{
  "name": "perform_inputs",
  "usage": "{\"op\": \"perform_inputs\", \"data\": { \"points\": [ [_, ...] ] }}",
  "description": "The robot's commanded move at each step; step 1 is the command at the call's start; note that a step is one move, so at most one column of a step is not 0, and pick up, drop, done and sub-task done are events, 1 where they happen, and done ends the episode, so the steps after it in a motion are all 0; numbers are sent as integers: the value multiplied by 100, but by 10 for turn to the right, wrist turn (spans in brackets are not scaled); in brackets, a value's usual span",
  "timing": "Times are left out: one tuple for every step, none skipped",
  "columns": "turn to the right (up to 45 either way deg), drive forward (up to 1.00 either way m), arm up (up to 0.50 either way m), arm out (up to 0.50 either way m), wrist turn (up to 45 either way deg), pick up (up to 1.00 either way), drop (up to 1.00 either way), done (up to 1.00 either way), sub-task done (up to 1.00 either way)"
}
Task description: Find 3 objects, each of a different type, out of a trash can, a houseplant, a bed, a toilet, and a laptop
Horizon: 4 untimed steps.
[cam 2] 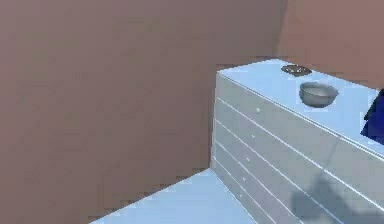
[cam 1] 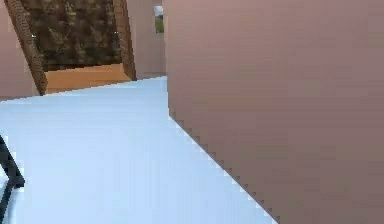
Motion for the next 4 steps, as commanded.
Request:
{"op": "perform_inputs", "data": {
  "points": [
    [-300, 0, 0, 0, 0, 0, 0, 0, 0],
    [0, 30, 0, 0, 0, 0, 0, 0, 0],
    [-450, 0, 0, 0, 0, 0, 0, 0, 0],
    [-120, 0, 0, 0, 0, 0, 0, 0, 0]
  ]
}}
